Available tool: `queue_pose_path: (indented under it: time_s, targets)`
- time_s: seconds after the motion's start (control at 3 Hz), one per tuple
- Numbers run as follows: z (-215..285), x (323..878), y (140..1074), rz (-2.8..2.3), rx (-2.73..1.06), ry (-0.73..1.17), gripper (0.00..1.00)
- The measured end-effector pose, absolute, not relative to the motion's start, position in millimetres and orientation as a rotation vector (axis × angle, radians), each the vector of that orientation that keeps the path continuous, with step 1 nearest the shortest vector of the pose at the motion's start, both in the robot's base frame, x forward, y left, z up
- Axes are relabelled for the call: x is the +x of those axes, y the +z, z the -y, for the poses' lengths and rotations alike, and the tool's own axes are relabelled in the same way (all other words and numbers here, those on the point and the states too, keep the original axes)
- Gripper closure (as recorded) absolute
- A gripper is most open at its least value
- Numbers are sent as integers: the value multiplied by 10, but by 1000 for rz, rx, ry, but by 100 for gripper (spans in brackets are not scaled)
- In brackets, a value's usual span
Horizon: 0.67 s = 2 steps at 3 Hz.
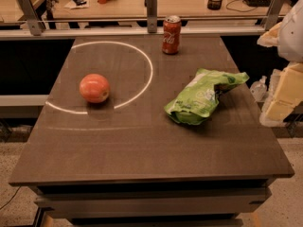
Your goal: Move green rice chip bag near coke can
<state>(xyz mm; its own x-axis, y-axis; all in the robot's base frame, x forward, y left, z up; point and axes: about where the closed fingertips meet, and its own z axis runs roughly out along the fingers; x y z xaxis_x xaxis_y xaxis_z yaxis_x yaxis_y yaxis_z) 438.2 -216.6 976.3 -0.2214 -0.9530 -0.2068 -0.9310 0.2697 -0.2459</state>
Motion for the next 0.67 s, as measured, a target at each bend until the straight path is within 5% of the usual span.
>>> queue_pose_path:
  time_s: [0.67]
  targets:
    - [2171, 4414, 9741, -2252, -1638, -40, 0]
